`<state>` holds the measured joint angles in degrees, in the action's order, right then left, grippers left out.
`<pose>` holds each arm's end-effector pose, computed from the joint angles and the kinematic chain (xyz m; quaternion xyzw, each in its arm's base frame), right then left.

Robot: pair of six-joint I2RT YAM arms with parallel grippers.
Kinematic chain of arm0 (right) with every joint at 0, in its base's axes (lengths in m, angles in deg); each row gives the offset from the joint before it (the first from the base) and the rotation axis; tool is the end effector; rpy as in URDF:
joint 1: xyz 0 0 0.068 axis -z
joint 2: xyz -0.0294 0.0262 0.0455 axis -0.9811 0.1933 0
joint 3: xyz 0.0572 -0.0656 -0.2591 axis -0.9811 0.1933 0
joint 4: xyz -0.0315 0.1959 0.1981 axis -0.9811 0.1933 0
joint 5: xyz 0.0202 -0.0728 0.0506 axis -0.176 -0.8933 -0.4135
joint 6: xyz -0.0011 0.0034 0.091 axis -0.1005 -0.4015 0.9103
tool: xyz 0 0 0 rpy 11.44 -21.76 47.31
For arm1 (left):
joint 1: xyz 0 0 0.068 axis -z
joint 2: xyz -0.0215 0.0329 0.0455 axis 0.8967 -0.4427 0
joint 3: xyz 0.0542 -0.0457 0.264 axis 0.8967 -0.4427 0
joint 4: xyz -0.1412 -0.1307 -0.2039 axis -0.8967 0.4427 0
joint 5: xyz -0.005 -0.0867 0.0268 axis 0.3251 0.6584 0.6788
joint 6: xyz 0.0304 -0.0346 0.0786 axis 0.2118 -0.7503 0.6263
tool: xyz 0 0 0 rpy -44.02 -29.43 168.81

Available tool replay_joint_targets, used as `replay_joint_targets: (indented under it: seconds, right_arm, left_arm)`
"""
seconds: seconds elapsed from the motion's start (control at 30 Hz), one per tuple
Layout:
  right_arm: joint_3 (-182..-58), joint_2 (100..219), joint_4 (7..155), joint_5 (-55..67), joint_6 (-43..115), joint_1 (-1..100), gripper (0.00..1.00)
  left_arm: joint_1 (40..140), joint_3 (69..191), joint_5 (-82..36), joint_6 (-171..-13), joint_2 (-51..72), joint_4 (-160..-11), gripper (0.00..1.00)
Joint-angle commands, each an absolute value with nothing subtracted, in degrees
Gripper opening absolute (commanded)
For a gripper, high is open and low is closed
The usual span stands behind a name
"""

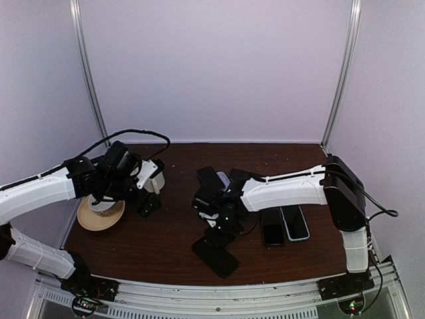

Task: Put the phone into the phone case
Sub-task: Pick up the phone case from the corner of the board, then place the phone case at the center of the board.

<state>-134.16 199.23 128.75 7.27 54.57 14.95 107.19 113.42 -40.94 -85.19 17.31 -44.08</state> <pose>0.1838 0.4025 0.1033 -0.3331 0.9355 0.1171 0.0138 0.2205 -0.1906 0.2350 0.2872 0.8992 -0.0599 0.3247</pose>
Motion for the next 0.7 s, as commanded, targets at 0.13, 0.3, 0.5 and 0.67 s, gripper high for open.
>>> replay_joint_targets:
  seconds: [0.13,0.3,0.5,0.67]
  right_arm:
    - [-126.1,190.1,125.3,-2.1,66.6,15.1,0.0]
    - [-117.4,182.4,117.4,-8.7,76.4,16.2,0.0]
    - [-115.5,184.0,114.5,-7.8,84.0,18.3,0.0]
    - [-117.0,185.5,118.3,-8.5,84.2,19.8,0.0]
  left_arm:
    - [106.6,112.8,-41.2,-84.7,19.2,-46.3,0.98]
    - [106.5,113.1,-40.9,-85.6,19.4,-46.1,0.98]
    - [106.5,113.4,-41.3,-87.1,19.6,-45.3,0.97]
    - [106.5,112.9,-41.0,-87.6,20.8,-45.3,0.97]
